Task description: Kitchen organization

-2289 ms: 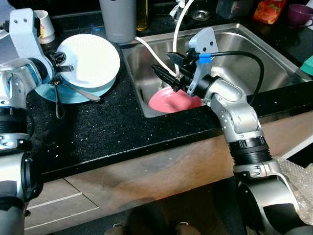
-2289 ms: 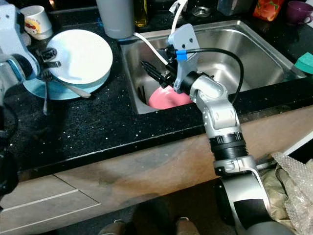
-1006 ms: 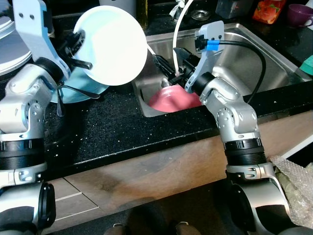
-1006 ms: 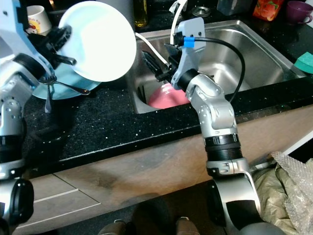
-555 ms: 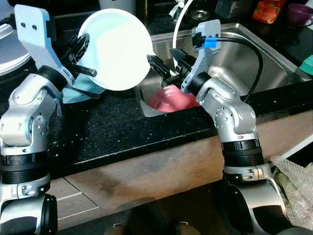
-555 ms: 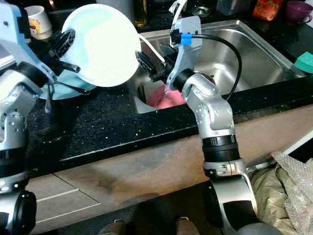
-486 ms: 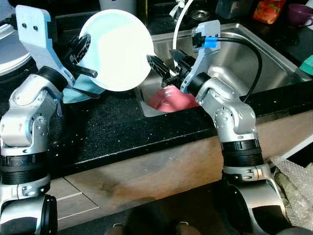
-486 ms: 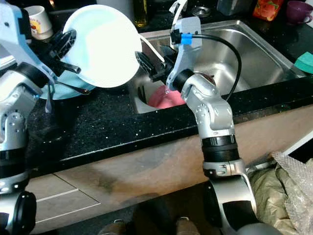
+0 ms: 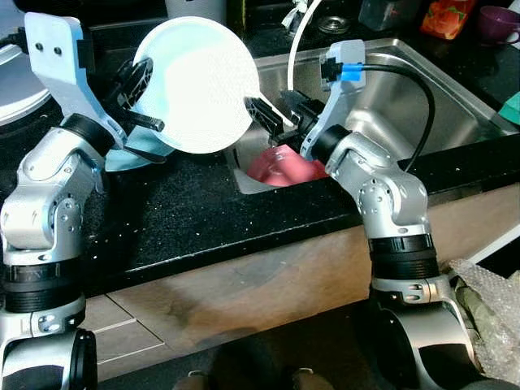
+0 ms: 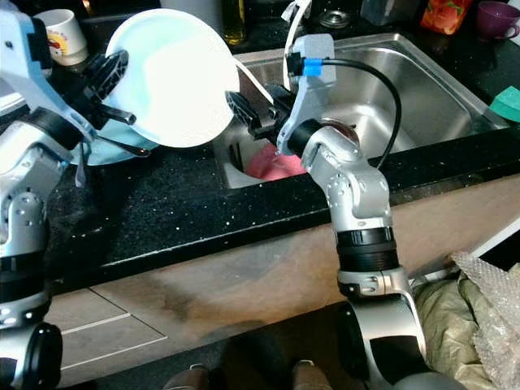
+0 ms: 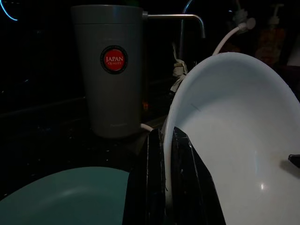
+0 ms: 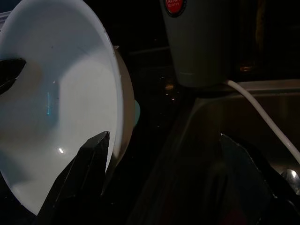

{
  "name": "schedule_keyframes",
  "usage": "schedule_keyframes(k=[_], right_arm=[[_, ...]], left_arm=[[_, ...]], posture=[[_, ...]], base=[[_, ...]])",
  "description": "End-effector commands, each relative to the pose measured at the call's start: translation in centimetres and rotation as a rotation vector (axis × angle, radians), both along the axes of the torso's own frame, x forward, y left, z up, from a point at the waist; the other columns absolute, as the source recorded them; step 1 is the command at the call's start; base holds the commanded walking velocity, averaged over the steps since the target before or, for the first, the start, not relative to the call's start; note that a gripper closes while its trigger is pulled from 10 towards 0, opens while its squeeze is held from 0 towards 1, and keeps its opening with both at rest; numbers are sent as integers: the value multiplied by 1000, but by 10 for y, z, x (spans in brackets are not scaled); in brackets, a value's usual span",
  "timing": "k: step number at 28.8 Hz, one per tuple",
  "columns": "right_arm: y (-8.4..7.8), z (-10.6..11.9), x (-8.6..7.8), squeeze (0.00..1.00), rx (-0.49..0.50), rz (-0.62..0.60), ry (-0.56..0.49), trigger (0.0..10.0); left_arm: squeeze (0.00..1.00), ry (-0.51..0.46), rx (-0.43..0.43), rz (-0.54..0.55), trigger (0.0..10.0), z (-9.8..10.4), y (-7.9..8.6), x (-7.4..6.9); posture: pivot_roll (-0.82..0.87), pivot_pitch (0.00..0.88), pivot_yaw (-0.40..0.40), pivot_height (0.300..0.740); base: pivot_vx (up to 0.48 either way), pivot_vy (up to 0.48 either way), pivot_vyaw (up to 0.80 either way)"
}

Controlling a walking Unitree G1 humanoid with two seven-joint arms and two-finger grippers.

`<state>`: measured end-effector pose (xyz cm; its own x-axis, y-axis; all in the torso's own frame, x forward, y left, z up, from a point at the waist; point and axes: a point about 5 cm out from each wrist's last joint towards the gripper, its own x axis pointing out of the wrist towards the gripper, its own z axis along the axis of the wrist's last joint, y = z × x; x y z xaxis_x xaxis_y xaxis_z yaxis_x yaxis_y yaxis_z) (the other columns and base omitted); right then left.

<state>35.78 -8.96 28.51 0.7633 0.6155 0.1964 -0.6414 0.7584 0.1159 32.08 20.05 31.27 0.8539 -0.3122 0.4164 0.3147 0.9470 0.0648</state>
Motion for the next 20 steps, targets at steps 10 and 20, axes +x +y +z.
schedule_keyframes(k=[10, 20], right_arm=[[4, -2, -2, 0, 12, 17, 17, 0], [3, -3, -3, 0, 14, 13, 14, 0]], left_arm=[[0, -5, 22, -87, 0, -2, -12, -6], [0, -5, 23, -87, 0, -3, -13, -8]], posture=[[58, 164, 25, 740], [54, 152, 27, 740]], base=[[0, 0, 0], [0, 0, 0]])
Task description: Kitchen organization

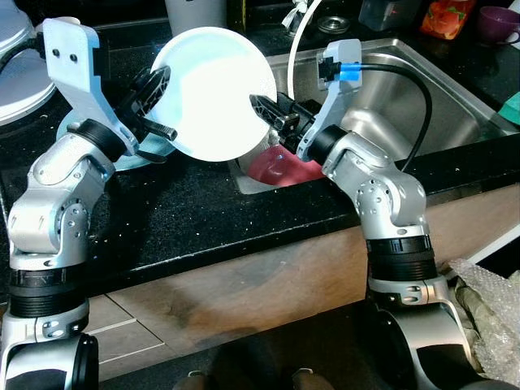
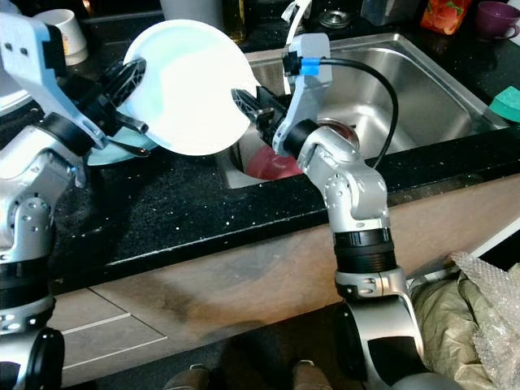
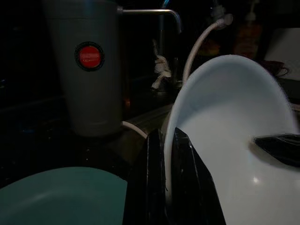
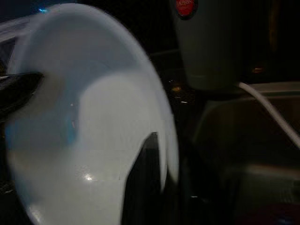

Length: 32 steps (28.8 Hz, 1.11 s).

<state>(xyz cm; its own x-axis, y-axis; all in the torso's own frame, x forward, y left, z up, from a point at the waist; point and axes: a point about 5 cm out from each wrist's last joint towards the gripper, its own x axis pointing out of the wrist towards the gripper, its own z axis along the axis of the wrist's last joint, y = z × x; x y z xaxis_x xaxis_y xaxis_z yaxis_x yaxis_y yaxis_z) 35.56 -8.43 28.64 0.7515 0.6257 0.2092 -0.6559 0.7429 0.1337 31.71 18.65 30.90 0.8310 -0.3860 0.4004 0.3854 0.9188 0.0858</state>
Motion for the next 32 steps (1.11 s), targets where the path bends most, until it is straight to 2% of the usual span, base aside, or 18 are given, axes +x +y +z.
schedule_keyframes(k=[1, 9, 10, 11, 12, 13, 18, 19, 20, 27, 30, 32], right_arm=[[-2, -4, -1, 0, -7, -5, 12, 0], [-2, -4, -2, 0, -8, -4, 8, 0], [-2, -3, -2, 0, -8, -4, 6, 0], [-2, -2, -2, 0, -7, -5, 5, 0], [-3, -2, -2, 0, -6, -6, 4, 0], [-3, -1, -2, 0, -5, -9, 3, 0], [-8, 0, 1, 0, -7, -28, 1, 0], [-9, 0, 1, 0, -8, -33, 1, 0], [-12, 0, 2, 0, -13, -45, 2, 0], [-29, -3, 12, 0, -68, -154, 14, 0], [-48, -10, 21, 0, -136, -305, 41, 0], [-60, -14, 26, 0, -179, -395, 46, 0]], left_arm=[[0, -13, -2, -13, 0, 0, 1, -4], [0, -16, 14, -12, 0, 1, 1, -5], [12, -16, 22, -11, 1725, 1, 0, -6], [663, -14, 30, -10, 8235, 0, 0, -5], [663, -12, 36, -10, 8235, 0, 0, -5], [1000, -14, 39, -13, 10000, 0, -1, -5], [1000, -24, 38, 20, 10000, 2, 1, -4], [478, -26, 33, 26, 10000, 2, 2, -4], [0, -31, 23, 36, 10000, 4, 3, -4], [0, -87, -73, 64, 10000, 16, 12, -8], [0, -104, -99, -17, 10000, 20, 7, -14], [0, -91, -36, -113, 10000, 16, -6, -20]], posture=[[54, 152, 27, 740], [53, 146, 26, 740], [53, 146, 26, 740], [53, 147, 27, 740], [53, 147, 27, 740], [53, 147, 27, 740], [53, 147, 27, 740], [53, 153, 28, 740], [54, 155, 26, 740], [54, 160, 24, 740], [56, 162, 22, 740], [58, 163, 20, 740]], base=[[0, 0, 0], [0, 0, 0], [0, 0, 0], [0, 0, 0], [0, 0, 0], [0, 0, 0], [0, 0, 0], [0, 0, 0], [0, 0, 0], [0, 0, 0], [0, 0, 0], [0, 0, 0]])
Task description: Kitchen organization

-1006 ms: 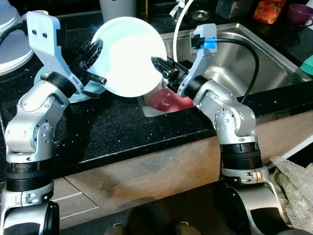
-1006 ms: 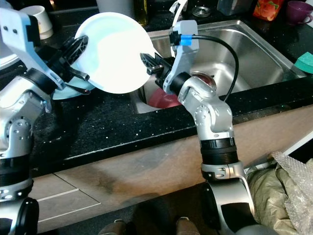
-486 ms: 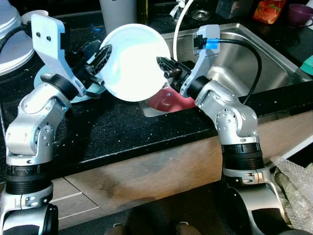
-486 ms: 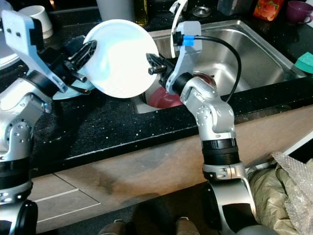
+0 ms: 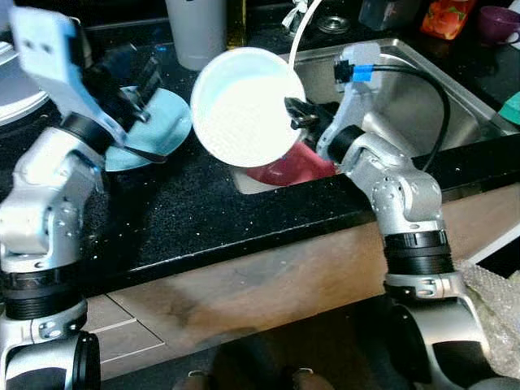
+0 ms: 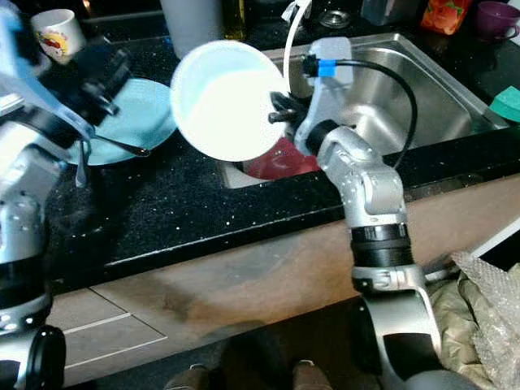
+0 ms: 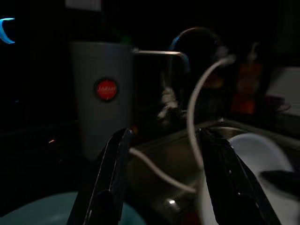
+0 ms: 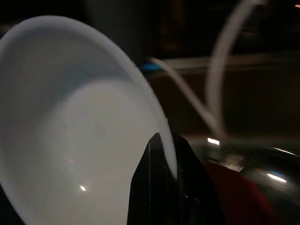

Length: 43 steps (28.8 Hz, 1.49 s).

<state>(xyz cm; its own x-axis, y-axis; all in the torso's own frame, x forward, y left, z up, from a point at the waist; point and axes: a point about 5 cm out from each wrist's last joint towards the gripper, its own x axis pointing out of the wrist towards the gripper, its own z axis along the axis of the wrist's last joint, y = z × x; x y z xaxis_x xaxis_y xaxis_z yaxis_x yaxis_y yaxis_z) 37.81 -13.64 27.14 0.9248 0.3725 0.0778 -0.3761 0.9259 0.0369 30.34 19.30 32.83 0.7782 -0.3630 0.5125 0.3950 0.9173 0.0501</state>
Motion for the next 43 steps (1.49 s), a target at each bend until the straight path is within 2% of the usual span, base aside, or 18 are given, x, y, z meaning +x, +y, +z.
schedule_keyframes(k=[1, 4, 7, 8, 9, 10, 11, 12, 13, 14, 15, 20, 22, 34, 36, 37, 40, 43], right_arm=[[-11, 0, 5, 0, -44, -94, -19, 0], [-15, -1, 6, 0, -58, -118, -22, 0], [-25, 0, 9, 0, -102, -166, -60, 0], [-25, 0, 9, 0, -102, -166, -60, 0], [-29, 4, 12, 0, -115, -175, -105, 2549], [-29, 4, 12, 0, -115, -175, -105, 2549], [-30, 6, 14, 0, -117, -178, -120, 3569], [-31, 7, 15, 0, -121, -181, -131, 3804], [-31, 8, 17, 0, -130, -180, -140, 7333], [-31, 9, 18, 0, -137, -179, -147, 7333], [-30, 9, 19, 0, -151, -167, -158, 10000], [-21, 8, 22, 0, -206, -110, -171, 10000], [-14, 5, 24, 0, -251, -73, -168, 10000], [-5, -5, 33, 0, -325, -38, -162, 10000], [-3, -9, 36, 0, -446, -34, -153, 10000], [-3, -9, 36, 0, -446, -34, -153, 10000], [-2, -15, 38, 0, -615, -19, -136, 10000], [-2, -18, 40, 0, -665, -3, -115, 10000]], left_arm=[[0, 11, 75, -123, 10000, -5, -17, -8], [0, 26, 120, -162, 10000, -9, -24, -10], [0, 91, 281, -219, 10000, -26, -38, -10], [0, 91, 281, -219, 10000, -26, -38, -10], [0, 131, 357, -196, 10000, -35, -39, -7], [0, 131, 357, -196, 10000, -35, -39, -7], [0, 146, 376, -182, 10000, -38, -38, -6], [0, 163, 381, -167, 10000, -40, -37, -4], [0, 180, 387, -157, 10000, -42, -36, -3], [0, 192, 391, -151, 10000, -43, -36, -3], [0, 222, 383, -143, 10000, -45, -35, -4], [0, 281, 327, -155, 10000, -52, -35, -8], [0, 300, 336, -153, 10000, -58, -36, -10], [0, 341, 344, -130, 10000, -74, -34, -15], [0, 348, 352, -133, 10000, -74, -34, -16], [0, 348, 352, -133, 10000, -74, -34, -16], [0, 352, 367, -142, 10000, -75, -36, -18], [0, 351, 366, -145, 10000, -75, -37, -19]], posture=[[59, 164, 21, 740], [58, 164, 22, 740], [56, 166, 26, 740], [56, 166, 26, 740], [54, 169, 28, 740], [54, 169, 28, 740], [54, 169, 28, 740], [54, 170, 27, 740], [54, 170, 27, 740], [54, 170, 27, 740], [55, 171, 25, 740], [56, 174, 24, 740], [56, 175, 23, 740], [57, 178, 22, 740], [59, 179, 21, 740], [59, 179, 21, 740], [59, 176, 18, 740], [59, 175, 18, 740]], base=[[0, 0, 0], [0, 0, 0], [0, 0, 0], [0, 0, 0], [0, 0, 0], [0, 0, 0], [0, 0, 0], [0, 0, 0], [0, 0, 0], [0, 0, 0], [0, 0, 0], [0, 0, 0], [0, 0, 0], [0, 0, 0], [0, 0, 0], [0, 0, 0], [0, 0, 0], [0, 0, 0]])
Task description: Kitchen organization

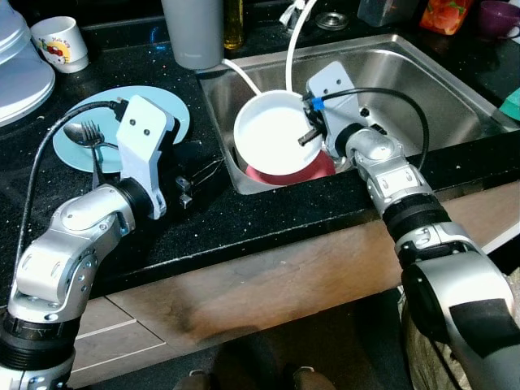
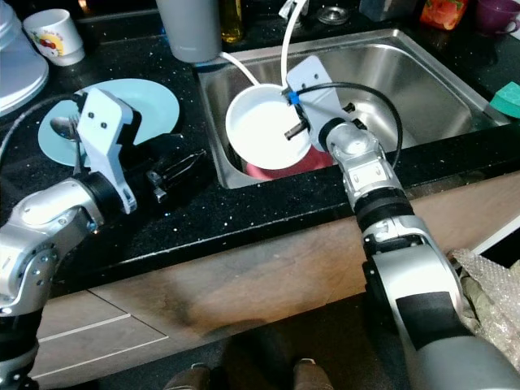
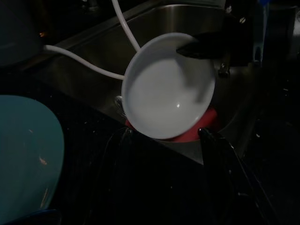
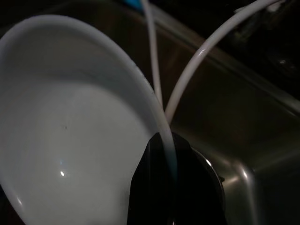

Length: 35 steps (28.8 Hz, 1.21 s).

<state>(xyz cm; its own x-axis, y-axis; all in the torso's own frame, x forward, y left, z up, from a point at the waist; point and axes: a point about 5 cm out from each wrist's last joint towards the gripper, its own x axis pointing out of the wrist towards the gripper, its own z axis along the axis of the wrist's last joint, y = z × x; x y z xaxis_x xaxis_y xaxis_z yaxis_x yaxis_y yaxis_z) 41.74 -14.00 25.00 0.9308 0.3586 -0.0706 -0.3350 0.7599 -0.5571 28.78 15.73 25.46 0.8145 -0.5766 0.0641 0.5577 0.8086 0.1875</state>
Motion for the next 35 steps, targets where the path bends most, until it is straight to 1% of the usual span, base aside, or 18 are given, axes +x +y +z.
schedule_keyframes(k=[1, 6, 8, 12, 18, 24, 25, 26, 27, 29, 33, 34, 35], right_arm=[[5, 0, 1, 0, -52, 38, 21, 10000], [9, -4, 2, 0, -79, 68, 56, 10000], [14, -7, 1, 0, -97, 99, 85, 10000], [18, -9, 1, 0, -111, 126, 111, 10000], [20, -12, 1, 0, -106, 135, 129, 10000], [19, -14, 1, 0, -78, 140, 145, 10000], [19, -14, 1, 333, -68, 140, 150, 10000], [19, -14, 1, 333, -68, 140, 150, 10000], [19, -14, 1, 906, -66, 140, 151, 10000], [19, -14, 1, 1000, -64, 140, 152, 10000], [19, -14, 1, 1000, -68, 135, 147, 10000], [19, -14, 1, 969, -71, 132, 143, 10000], [19, -14, 1, 533, -72, 127, 138, 10000]], left_arm=[[0, 4, 18, -11, 10000, -1, -1, -4], [0, 5, 30, -17, 10000, -1, -2, -5], [0, 17, 53, -20, 10000, -3, -1, -6], [0, 35, 74, -29, 10000, -6, -1, -7], [0, 47, 82, -38, 10000, -8, -2, -8], [0, 48, 83, -41, 10000, -8, -2, -8], [0, 48, 86, -42, 10000, -8, -2, -8], [0, 48, 86, -42, 10000, -8, -2, -8], [0, 48, 86, -42, 10000, -8, -2, -8], [0, 48, 88, -42, 10000, -8, -2, -8], [0, 48, 89, -40, 10000, -7, -2, -8], [0, 47, 90, -39, 10000, -7, -2, -8], [0, 46, 90, -37, 10000, -7, -2, -8]], posture=[[58, 172, 15, 740], [58, 170, 12, 740], [59, 166, 11, 740], [60, 161, 10, 740], [59, 158, 10, 740], [58, 154, 11, 740], [58, 155, 12, 740], [58, 155, 12, 740], [59, 155, 12, 740], [59, 156, 12, 740], [60, 157, 10, 740], [60, 158, 10, 740], [60, 158, 10, 740]], base=[[0, 0, 0], [0, 0, 0], [0, 0, 0], [0, 0, 0], [0, 0, 0], [0, 0, 0], [0, 0, 0], [0, 0, 0], [0, 0, 0], [0, 0, 0], [0, 0, 0], [0, 0, 0], [0, 0, 0]])
